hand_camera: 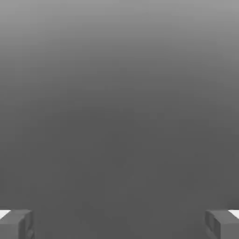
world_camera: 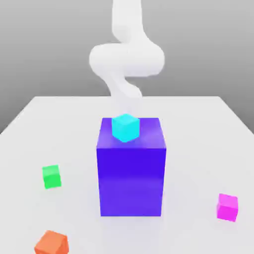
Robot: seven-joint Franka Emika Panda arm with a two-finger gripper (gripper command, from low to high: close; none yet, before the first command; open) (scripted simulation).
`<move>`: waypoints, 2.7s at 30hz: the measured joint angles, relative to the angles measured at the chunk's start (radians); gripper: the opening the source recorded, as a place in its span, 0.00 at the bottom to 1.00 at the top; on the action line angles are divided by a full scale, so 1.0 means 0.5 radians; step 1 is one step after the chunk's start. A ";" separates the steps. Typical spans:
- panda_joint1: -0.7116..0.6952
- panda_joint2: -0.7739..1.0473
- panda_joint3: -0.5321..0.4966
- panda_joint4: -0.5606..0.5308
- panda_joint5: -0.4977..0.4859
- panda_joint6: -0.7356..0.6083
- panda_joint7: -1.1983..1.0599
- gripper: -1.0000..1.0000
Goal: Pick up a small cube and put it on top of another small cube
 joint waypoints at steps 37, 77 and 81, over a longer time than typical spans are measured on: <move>0.941 2.257 0.166 -0.343 -0.332 1.135 -0.932 0.00; -0.704 1.055 -1.041 -1.195 -0.273 0.772 -2.790 0.00; -0.614 1.159 -1.077 -1.194 -0.091 0.839 -2.914 0.00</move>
